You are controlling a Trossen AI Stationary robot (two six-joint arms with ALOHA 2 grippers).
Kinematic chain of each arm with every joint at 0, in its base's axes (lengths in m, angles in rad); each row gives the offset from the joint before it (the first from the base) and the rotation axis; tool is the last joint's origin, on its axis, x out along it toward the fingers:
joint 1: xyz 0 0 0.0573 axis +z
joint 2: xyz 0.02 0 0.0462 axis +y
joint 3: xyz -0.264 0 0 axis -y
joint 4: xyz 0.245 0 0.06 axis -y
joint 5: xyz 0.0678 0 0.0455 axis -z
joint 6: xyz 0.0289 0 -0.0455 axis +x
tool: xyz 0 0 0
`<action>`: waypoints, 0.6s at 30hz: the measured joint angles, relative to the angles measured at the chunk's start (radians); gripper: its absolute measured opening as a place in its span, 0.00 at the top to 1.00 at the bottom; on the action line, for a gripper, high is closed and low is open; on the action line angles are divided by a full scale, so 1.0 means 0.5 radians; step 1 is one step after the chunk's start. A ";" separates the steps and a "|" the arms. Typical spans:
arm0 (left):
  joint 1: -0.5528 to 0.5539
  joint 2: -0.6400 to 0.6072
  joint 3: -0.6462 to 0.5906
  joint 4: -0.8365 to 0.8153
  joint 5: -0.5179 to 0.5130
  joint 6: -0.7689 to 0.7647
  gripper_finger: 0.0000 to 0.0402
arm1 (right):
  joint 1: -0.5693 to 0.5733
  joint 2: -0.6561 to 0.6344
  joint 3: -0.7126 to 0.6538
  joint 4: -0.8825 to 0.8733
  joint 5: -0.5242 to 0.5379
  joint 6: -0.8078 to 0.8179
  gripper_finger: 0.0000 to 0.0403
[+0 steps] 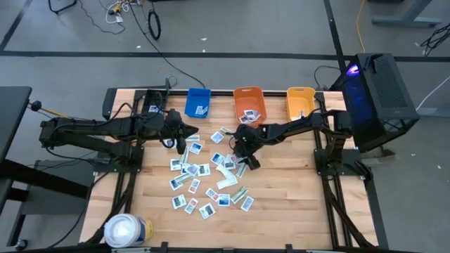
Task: Pick & Place First Aid Supplies
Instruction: Put the ointment pack into the blue bin
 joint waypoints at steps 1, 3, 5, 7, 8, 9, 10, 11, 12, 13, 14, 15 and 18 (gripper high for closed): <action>0.000 0.000 0.000 0.001 0.000 0.000 0.97 | 0.000 0.000 0.000 -0.002 0.000 0.001 0.42; -0.001 0.000 0.000 0.000 0.000 0.000 0.97 | -0.001 0.000 0.000 -0.006 0.001 -0.023 0.42; -0.001 0.000 0.000 0.001 0.000 0.000 0.97 | -0.001 0.020 0.000 0.007 0.002 -0.037 0.42; 0.000 0.000 0.000 0.000 0.000 -0.001 0.97 | -0.002 0.036 0.000 0.003 0.000 -0.021 0.42; 0.000 0.000 0.000 0.001 0.000 -0.001 0.97 | -0.002 0.046 0.001 0.011 -0.001 -0.010 0.42; 0.000 0.000 0.000 0.001 0.000 -0.001 0.97 | -0.003 0.056 0.002 0.018 -0.015 0.004 0.42; -0.001 0.000 0.000 0.000 0.000 -0.003 0.97 | -0.004 0.063 0.003 0.021 -0.019 0.007 0.42; -0.001 0.000 0.000 0.001 0.001 -0.008 0.97 | -0.003 0.070 0.004 0.026 -0.021 0.010 0.42; 0.000 0.000 0.000 0.001 0.001 -0.008 0.97 | -0.003 0.075 0.005 0.037 -0.026 0.012 0.42; 0.000 0.000 0.000 0.000 0.001 -0.008 0.97 | -0.003 0.077 0.006 0.040 -0.026 0.015 0.42; 0.000 0.000 0.000 0.000 0.001 -0.008 0.97 | -0.003 0.077 0.006 0.040 -0.025 0.019 0.42; 0.000 0.000 0.000 0.001 0.001 -0.008 0.97 | -0.003 0.077 0.006 0.040 -0.025 0.019 0.42; 0.000 0.000 0.000 0.000 0.001 -0.008 0.97 | -0.003 0.078 0.006 0.036 -0.021 0.026 0.43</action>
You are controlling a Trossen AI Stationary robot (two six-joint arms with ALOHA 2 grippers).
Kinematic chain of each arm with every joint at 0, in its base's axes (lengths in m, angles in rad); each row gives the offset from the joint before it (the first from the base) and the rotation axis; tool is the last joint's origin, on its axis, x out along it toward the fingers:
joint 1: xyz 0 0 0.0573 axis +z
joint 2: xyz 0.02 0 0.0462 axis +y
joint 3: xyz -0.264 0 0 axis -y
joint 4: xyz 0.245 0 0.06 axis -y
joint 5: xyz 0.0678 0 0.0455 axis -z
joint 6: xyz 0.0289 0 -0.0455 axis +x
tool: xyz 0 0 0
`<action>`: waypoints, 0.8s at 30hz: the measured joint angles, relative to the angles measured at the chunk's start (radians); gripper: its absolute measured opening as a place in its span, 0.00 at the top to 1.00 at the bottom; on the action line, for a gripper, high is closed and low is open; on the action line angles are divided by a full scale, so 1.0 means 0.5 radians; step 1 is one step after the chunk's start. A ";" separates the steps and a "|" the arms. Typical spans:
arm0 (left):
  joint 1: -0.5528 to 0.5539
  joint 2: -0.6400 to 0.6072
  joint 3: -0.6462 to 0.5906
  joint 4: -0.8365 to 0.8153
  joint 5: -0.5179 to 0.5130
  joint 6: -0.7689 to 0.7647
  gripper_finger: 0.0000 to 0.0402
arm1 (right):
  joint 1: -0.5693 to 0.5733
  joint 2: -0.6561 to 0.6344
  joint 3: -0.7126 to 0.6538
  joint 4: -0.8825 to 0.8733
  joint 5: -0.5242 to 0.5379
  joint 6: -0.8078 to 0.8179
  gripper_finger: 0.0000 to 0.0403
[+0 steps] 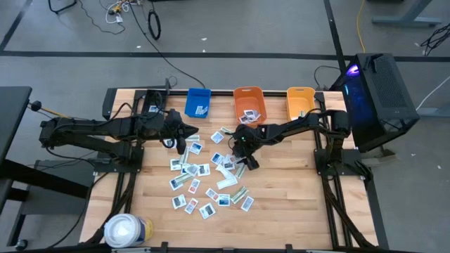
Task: Pick & Place First Aid Supplies
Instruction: Put the ointment pack into the blue bin
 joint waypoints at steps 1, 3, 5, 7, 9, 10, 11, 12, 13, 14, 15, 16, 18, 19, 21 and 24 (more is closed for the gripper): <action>0.000 0.000 0.000 0.001 0.000 0.000 0.97 | 0.001 0.000 0.000 -0.002 0.001 0.011 0.44; 0.000 0.000 0.000 0.000 0.000 0.000 0.97 | 0.001 0.001 -0.001 -0.004 0.003 0.042 0.47; 0.000 0.000 0.000 0.000 0.000 0.001 0.97 | 0.001 0.003 -0.001 -0.005 0.011 0.055 0.50; 0.000 0.000 0.000 0.000 0.000 0.002 0.97 | 0.001 0.003 -0.001 -0.006 0.014 0.059 0.53; 0.000 0.000 0.000 0.000 0.000 0.002 0.97 | 0.001 0.003 -0.002 -0.006 0.017 0.057 0.56; 0.000 0.000 0.000 0.000 0.000 0.002 0.97 | 0.002 0.003 -0.002 -0.005 0.019 0.053 0.58; 0.000 0.000 0.000 0.001 0.000 0.002 0.97 | 0.002 0.004 -0.003 -0.002 0.019 0.053 0.59; -0.001 0.000 0.000 0.000 0.000 0.002 0.97 | 0.002 0.004 -0.003 0.002 0.019 0.052 0.60; 0.000 0.000 0.000 0.000 0.000 0.003 0.97 | 0.001 0.005 -0.003 0.005 0.020 0.052 0.61; 0.000 0.000 0.000 0.000 0.000 0.003 0.97 | 0.001 0.005 -0.003 0.007 0.022 0.052 0.62; 0.000 0.000 0.000 0.001 0.000 0.003 0.97 | 0.002 0.005 -0.004 0.009 0.022 0.052 0.63; 0.000 0.000 0.000 0.000 0.000 0.003 0.97 | 0.002 0.006 -0.004 0.009 0.022 0.051 0.64; -0.001 0.000 0.000 0.001 0.000 0.003 0.97 | 0.002 0.006 -0.004 0.010 0.023 0.052 0.65; -0.001 0.000 0.000 0.000 0.000 0.003 0.97 | 0.001 0.006 -0.005 0.011 0.023 0.052 0.66; 0.000 0.000 0.000 0.000 0.000 0.003 0.97 | 0.001 0.006 -0.005 0.011 0.025 0.051 0.67; 0.000 0.000 0.000 0.000 0.000 0.003 0.97 | 0.001 0.006 -0.005 0.013 0.025 0.051 0.69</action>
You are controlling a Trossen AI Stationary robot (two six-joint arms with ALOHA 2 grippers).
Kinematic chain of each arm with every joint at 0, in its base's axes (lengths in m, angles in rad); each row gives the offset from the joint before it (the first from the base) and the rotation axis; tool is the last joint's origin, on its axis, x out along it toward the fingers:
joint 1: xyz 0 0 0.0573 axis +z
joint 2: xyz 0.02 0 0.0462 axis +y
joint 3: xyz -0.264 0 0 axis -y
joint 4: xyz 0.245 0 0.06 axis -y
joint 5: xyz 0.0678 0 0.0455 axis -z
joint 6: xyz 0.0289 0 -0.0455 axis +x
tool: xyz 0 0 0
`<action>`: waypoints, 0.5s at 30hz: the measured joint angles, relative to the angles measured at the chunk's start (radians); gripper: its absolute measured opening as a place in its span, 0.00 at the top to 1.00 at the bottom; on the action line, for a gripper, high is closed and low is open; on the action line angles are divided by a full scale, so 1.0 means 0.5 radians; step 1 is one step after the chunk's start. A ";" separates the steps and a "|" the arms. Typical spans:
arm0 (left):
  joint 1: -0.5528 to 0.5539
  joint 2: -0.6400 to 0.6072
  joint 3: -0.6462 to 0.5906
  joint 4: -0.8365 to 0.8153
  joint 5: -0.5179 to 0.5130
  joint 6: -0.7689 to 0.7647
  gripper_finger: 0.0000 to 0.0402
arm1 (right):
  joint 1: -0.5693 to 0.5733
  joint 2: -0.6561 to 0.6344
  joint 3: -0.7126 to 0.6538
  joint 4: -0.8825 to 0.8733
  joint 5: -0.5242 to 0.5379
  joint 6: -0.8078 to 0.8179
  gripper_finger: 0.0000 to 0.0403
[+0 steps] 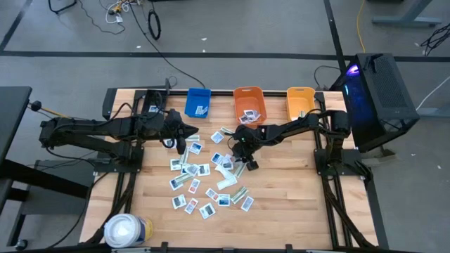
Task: Pick & Place First Aid Supplies
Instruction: Put the ointment pack into the blue bin
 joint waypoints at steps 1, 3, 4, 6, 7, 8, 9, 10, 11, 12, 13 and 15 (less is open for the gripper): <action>0.000 0.000 0.000 0.001 0.000 0.000 0.97 | 0.000 0.000 0.000 0.001 0.001 0.000 0.70; 0.000 0.000 0.000 0.000 0.000 -0.001 0.97 | 0.000 0.000 -0.001 0.008 0.002 0.005 0.71; 0.000 0.000 0.000 0.000 0.000 -0.001 0.97 | 0.000 0.000 -0.001 0.016 0.002 0.017 0.71; -0.001 0.000 0.000 0.001 0.000 -0.001 0.97 | 0.000 -0.004 -0.002 0.030 0.008 0.044 0.71; 0.000 0.000 0.000 0.000 0.000 -0.002 0.97 | 0.000 -0.005 -0.002 0.033 0.014 0.047 0.71; 0.000 0.000 0.000 0.000 0.000 -0.002 0.97 | 0.000 -0.006 -0.003 0.037 0.014 0.047 0.71; -0.001 0.000 0.000 0.001 0.000 -0.002 0.97 | 0.000 -0.017 -0.004 0.034 0.019 0.054 0.71; -0.001 0.000 0.000 0.000 0.000 -0.002 0.97 | 0.000 -0.026 -0.006 0.023 0.032 0.061 0.71; 0.000 -0.001 0.000 0.000 0.000 -0.002 0.97 | -0.001 -0.028 -0.006 0.024 0.046 0.066 0.71; 0.000 -0.001 0.000 0.002 0.000 -0.002 0.97 | -0.001 -0.033 -0.006 0.023 0.060 0.078 0.71; -0.001 -0.001 0.000 0.001 0.000 -0.002 0.97 | -0.001 -0.043 -0.006 0.010 0.088 0.090 0.71; 0.000 -0.001 0.000 0.002 0.000 -0.002 0.97 | -0.001 -0.053 -0.006 0.009 0.098 0.098 0.71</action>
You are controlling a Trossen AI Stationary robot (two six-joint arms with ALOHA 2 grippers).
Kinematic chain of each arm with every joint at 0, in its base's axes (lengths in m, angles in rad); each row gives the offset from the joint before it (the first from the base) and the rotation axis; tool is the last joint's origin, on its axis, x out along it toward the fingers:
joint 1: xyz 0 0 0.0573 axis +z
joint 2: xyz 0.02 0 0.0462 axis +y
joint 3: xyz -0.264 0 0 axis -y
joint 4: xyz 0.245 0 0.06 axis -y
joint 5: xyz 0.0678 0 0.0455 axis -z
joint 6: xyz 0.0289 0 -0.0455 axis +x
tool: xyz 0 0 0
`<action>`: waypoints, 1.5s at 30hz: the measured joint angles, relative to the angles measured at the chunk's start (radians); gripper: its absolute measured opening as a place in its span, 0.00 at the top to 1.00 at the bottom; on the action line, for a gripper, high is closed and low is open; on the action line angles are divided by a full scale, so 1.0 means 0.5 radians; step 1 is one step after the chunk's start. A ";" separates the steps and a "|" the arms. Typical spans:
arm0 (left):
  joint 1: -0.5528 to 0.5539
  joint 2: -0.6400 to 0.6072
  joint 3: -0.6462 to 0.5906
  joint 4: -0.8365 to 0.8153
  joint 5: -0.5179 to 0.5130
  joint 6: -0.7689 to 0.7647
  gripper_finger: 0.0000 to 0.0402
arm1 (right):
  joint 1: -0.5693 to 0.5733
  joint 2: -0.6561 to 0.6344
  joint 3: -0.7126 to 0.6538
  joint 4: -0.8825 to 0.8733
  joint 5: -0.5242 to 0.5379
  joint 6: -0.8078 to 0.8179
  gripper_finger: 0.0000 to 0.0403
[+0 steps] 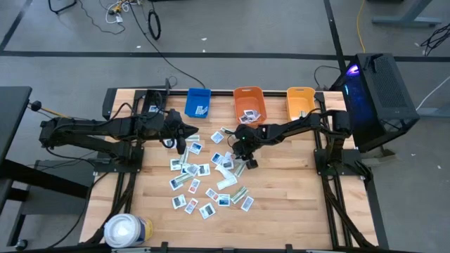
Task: Pick & Place First Aid Supplies
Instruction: Put the ointment pack into the blue bin
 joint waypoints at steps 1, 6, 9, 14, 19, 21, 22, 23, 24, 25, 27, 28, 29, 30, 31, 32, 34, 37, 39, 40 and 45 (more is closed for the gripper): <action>-0.001 0.000 0.000 0.000 0.000 0.001 0.97 | 0.000 -0.004 -0.001 -0.007 -0.001 0.000 0.71; -0.001 0.000 0.000 0.001 0.000 0.000 0.97 | 0.000 -0.011 -0.001 -0.007 -0.015 0.002 0.71; -0.001 0.000 0.000 0.001 0.001 0.000 0.97 | 0.000 -0.011 -0.001 -0.006 -0.021 0.035 0.71; -0.001 0.000 0.000 0.001 0.001 0.000 0.97 | 0.000 -0.071 0.001 -0.010 -0.023 0.053 0.71; -0.001 0.000 0.000 0.001 0.001 -0.001 0.97 | 0.000 -0.178 0.001 -0.007 -0.008 0.071 0.71; -0.001 0.000 0.000 0.000 0.001 -0.001 0.97 | 0.000 -0.227 0.002 -0.008 0.016 0.115 0.71; -0.001 0.000 0.000 0.001 0.001 -0.001 0.97 | 0.000 -0.253 0.002 -0.007 0.021 0.139 0.71; 0.000 0.000 0.000 0.000 0.001 -0.001 0.97 | 0.000 -0.281 0.002 -0.006 0.022 0.163 0.71; -0.001 0.000 0.000 0.001 0.001 -0.001 0.97 | 0.000 -0.308 0.002 -0.004 0.023 0.191 0.71; -0.001 0.000 0.000 0.001 0.001 -0.001 0.97 | 0.000 -0.336 0.002 -0.003 0.023 0.218 0.71; 0.000 0.000 0.000 0.001 0.001 -0.001 0.97 | 0.000 -0.390 0.002 0.001 0.042 0.278 0.71; -0.001 0.000 0.000 0.001 0.001 0.000 0.97 | 0.001 -0.417 0.002 0.003 0.073 0.304 0.71; 0.000 0.000 0.000 0.001 0.001 0.000 0.97 | 0.001 -0.442 0.002 0.007 0.097 0.333 0.71; -0.001 0.000 0.000 0.001 0.001 0.000 0.97 | 0.001 -0.468 0.002 0.015 0.124 0.361 0.71; 0.000 0.000 0.000 0.001 0.001 0.000 0.97 | -0.001 -0.495 0.002 0.020 0.148 0.376 0.71; 0.000 0.000 0.000 0.005 0.001 0.000 0.97 | -0.002 -0.523 0.002 0.028 0.176 0.389 0.71; -0.001 0.000 0.000 0.032 0.001 0.001 0.97 | -0.002 -0.577 0.002 0.050 0.240 0.408 0.71; 0.001 -0.001 0.000 0.126 0.001 0.003 0.97 | -0.002 -0.653 0.004 0.063 0.357 0.420 0.71; 0.009 -0.001 0.000 0.173 0.002 0.007 0.97 | -0.002 -0.706 0.004 0.070 0.428 0.421 0.71; 0.016 -0.001 0.000 0.197 0.002 0.007 0.97 | -0.002 -0.728 0.004 0.071 0.462 0.421 0.71; 0.045 -0.002 0.000 0.334 0.002 0.007 0.97 | -0.002 -0.842 0.005 0.070 0.605 0.516 0.71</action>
